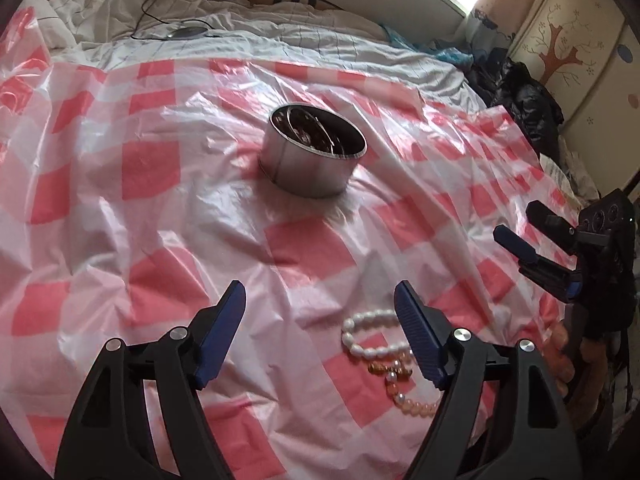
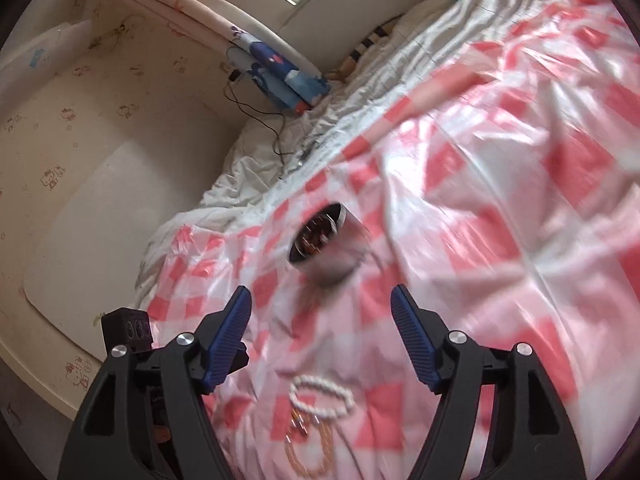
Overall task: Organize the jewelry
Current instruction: 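Move both open tools back over the white bead and pearl bracelets, then grasp the white bead bracelet with the left tool while the right tool grasps the pearl bracelet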
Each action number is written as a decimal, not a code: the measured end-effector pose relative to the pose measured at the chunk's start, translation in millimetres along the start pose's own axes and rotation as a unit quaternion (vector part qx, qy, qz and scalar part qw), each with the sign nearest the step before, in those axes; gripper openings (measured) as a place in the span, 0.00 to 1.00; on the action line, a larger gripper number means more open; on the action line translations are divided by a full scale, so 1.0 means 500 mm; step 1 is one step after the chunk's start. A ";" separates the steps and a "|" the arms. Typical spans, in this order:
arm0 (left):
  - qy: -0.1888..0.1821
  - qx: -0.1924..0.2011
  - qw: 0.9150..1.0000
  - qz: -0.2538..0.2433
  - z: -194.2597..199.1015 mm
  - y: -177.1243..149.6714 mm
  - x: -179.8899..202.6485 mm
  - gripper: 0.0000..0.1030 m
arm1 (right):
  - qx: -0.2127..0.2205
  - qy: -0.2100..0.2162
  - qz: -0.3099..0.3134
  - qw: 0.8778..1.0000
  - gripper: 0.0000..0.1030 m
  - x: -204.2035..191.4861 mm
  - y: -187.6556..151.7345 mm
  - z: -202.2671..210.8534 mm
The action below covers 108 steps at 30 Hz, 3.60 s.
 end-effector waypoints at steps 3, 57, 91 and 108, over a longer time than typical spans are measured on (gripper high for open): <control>-0.008 -0.022 1.000 -0.005 -0.031 -0.032 0.022 0.71 | -0.002 0.016 -0.029 0.999 0.71 0.024 -0.029 0.029; 0.124 0.005 0.991 -0.047 -0.064 -0.019 -0.081 0.20 | -0.252 -0.106 0.275 0.922 0.25 -0.153 -0.243 -0.146; 0.123 0.004 0.991 -0.046 -0.071 -0.019 -0.071 0.27 | -0.127 0.152 0.024 0.980 0.08 -0.098 -0.101 -0.086; 0.038 0.030 0.999 0.004 -0.031 -0.007 -0.072 0.06 | -0.064 0.270 -0.084 0.957 0.08 -0.043 -0.044 -0.025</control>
Point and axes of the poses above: each gripper's, at about its wrist camera, not at the fingertips, and z roughly against the way its jaws point, x to its right, y to its top, the point moved 2 cm from there along -z, roughly the way its jaws point, and after that the axes turned 1 degree about x, right-handed, at the moved point
